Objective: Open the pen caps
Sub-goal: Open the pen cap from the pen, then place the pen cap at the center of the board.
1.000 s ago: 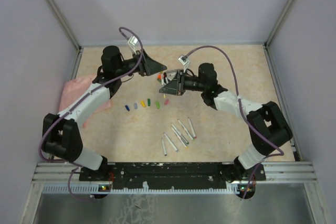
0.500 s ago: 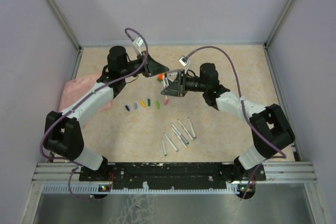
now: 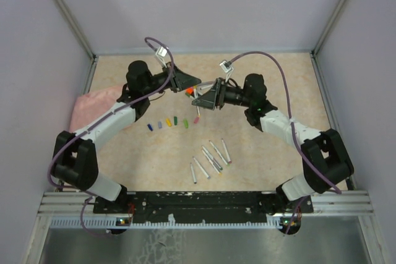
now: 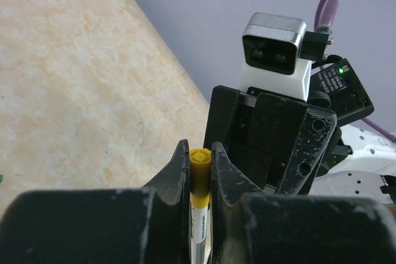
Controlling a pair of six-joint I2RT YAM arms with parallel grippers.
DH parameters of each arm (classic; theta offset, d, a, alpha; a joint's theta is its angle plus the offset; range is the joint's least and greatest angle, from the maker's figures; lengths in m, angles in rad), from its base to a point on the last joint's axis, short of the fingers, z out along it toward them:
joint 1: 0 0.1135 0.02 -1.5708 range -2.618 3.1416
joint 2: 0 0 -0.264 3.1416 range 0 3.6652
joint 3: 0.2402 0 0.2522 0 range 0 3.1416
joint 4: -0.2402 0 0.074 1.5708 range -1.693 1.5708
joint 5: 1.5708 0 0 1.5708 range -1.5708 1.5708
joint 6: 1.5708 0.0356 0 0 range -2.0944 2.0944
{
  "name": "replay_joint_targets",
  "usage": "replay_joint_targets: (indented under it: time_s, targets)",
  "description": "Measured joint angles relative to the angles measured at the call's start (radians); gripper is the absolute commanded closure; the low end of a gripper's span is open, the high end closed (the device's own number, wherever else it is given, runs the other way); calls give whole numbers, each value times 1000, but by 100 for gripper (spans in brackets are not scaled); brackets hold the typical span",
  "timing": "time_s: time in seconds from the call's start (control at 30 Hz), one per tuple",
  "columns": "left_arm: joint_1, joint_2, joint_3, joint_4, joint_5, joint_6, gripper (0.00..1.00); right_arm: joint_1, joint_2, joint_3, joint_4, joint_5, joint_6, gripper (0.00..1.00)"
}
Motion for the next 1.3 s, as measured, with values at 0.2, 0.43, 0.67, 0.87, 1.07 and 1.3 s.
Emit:
replay_joint_targets:
  time_s: [0.2, 0.43, 0.67, 0.87, 1.07, 1.3]
  targets:
    - [-28, -16, -26, 86, -31, -29, 100, 0, 0, -7, 55, 6, 63, 55]
    - [-51, -16, -49, 159, -56, -67, 100, -2, 0, -8, 58, 7, 77, 89]
    - [-55, -17, -55, 179, -92, -89, 100, -10, 0, -12, 57, -2, 60, 100]
    - [-65, -6, -40, 176, -117, -75, 100, -16, -14, -46, 99, 14, 61, 100]
    - [-19, 56, 108, 229, -241, -33, 100, -12, -50, -129, 80, -50, 74, 100]
    - [24, 97, 208, 251, -282, -15, 100, -13, -78, -143, 49, -72, 66, 100]
